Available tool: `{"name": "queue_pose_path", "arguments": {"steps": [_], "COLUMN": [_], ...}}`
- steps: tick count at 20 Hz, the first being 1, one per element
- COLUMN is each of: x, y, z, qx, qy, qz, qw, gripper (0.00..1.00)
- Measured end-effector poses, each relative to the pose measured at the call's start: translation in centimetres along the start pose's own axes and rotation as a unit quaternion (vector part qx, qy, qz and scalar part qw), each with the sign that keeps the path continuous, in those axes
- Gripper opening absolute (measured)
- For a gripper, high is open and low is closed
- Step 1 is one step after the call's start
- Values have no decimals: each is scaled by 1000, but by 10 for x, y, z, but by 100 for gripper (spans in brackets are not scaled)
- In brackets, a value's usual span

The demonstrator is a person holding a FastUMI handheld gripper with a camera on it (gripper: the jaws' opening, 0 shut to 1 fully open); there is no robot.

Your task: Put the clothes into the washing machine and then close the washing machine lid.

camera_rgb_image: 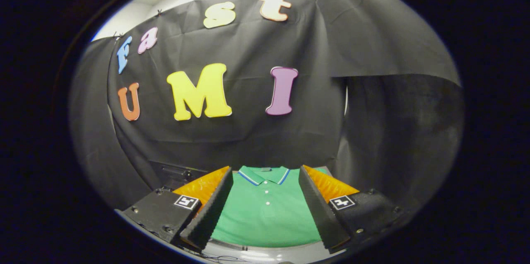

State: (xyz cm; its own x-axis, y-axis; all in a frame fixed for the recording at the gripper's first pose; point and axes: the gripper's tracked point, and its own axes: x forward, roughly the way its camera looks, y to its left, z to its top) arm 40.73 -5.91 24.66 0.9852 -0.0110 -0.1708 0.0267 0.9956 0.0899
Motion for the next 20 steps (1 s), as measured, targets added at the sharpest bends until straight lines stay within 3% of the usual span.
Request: {"name": "queue_pose_path", "arguments": {"steps": [4,10,14,17,20], "x": [59,109,131,134,137], "y": [3,-7,-4,-9,-4], "z": [-30,-84,-128,-150,-149], "qx": [-3,-8,1,-13,-45], "qy": [83,182,247,280,285], "qz": [5,1,1,-22,-27], "qw": [997,983,969,960,957], "gripper": [98,98,97,96,97]}}
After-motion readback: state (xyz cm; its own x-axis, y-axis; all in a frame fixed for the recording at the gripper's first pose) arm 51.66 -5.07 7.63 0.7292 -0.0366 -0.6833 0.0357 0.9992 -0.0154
